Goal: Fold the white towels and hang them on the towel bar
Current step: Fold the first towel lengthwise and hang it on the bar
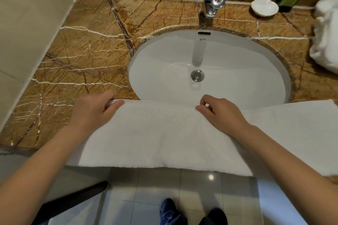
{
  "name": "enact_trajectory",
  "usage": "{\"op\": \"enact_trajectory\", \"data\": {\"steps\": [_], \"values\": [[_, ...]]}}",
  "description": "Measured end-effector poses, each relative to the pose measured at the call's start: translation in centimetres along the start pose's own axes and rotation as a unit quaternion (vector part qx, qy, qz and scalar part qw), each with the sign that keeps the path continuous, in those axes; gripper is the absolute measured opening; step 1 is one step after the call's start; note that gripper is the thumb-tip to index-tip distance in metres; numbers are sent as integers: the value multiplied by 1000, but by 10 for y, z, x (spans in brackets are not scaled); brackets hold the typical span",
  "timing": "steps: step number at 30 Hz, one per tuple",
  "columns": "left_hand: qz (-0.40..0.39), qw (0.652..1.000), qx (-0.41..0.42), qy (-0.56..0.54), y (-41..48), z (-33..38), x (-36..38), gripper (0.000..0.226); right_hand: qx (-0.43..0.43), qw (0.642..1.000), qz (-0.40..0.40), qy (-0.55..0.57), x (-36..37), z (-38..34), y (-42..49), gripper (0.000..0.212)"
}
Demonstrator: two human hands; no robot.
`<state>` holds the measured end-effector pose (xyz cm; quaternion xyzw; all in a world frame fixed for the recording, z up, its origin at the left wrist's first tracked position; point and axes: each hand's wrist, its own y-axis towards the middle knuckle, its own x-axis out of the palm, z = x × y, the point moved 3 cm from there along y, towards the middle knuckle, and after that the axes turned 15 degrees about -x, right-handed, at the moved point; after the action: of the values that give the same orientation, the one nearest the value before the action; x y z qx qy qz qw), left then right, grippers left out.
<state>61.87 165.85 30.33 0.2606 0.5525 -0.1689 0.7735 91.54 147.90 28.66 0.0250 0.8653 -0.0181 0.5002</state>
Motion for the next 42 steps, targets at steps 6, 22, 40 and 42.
{"op": "enact_trajectory", "data": {"steps": [6,22,40,42], "values": [[-2,999,-44,0,-2,-6,-2,36,44,998,-36,36,-12,15,-4,26],[-12,993,-88,76,5,9,-18,21,18,996,-3,-87,-28,18,-21,18],[-202,975,-45,85,-64,128,33,61,65,987,-41,-141,21,-45,-58,70],[-202,975,-41,83,-65,125,31,61,71,988,-27,-137,19,-46,-65,68]]}}
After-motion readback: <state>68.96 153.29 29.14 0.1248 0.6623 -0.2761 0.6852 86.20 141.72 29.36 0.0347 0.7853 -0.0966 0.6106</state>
